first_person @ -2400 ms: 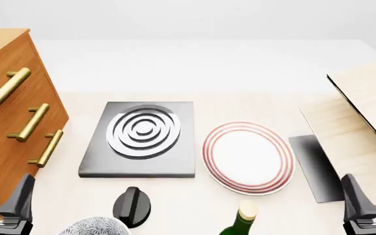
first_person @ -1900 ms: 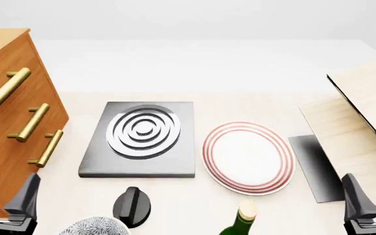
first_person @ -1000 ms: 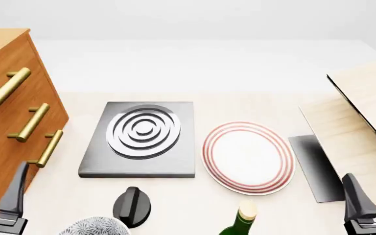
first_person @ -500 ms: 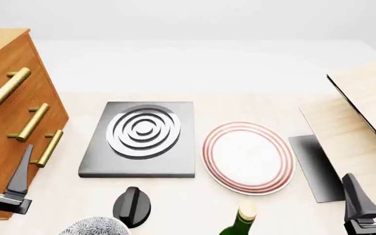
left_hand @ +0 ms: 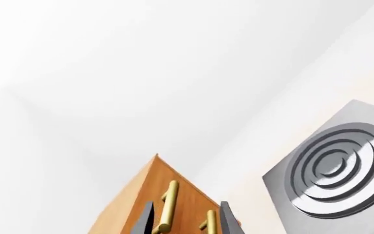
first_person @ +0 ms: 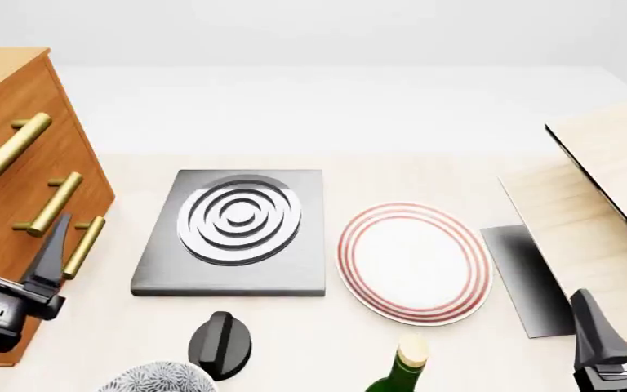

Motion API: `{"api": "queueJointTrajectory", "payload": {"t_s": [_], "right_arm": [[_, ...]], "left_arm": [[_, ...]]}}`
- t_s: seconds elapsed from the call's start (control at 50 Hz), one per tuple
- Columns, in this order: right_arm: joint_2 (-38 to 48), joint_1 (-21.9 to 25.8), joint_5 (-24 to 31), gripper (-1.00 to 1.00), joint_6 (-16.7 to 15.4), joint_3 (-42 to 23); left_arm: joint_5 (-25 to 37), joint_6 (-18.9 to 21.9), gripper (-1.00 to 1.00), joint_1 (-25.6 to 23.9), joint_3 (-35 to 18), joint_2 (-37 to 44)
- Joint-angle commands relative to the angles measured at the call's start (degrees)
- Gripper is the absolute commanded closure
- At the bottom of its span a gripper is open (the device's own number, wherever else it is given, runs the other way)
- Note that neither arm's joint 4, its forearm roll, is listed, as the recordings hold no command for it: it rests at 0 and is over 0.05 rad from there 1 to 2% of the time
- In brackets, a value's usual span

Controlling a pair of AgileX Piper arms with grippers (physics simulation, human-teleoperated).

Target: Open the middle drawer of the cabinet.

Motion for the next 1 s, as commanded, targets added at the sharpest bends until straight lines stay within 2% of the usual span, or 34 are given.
{"api": "queueJointTrajectory", "payload": {"t_s": [0.02, 0.28, 0.64, 1.0], "right_arm": [[0.02, 0.09, -0.09, -1.0, 0.01, 0.09], [0.03, 0.1, -0.07, -1.0, 0.0, 0.07], [0.03, 0.09, -0.09, -1.0, 0.03, 0.07], [0.02, 0.1, -0.09, -1.0, 0.03, 0.08]], "left_arm": [[2.64, 0.15, -1.0, 1.75, -2.76, 1.63], [-0.96, 2.55, -1.0, 4.14, -1.68, 6.1], [-4.84, 4.79, -1.0, 2.14, -0.53, 12.92], [-12.02, 6.2, -1.0, 2.61, 1.14, 22.15]]}}
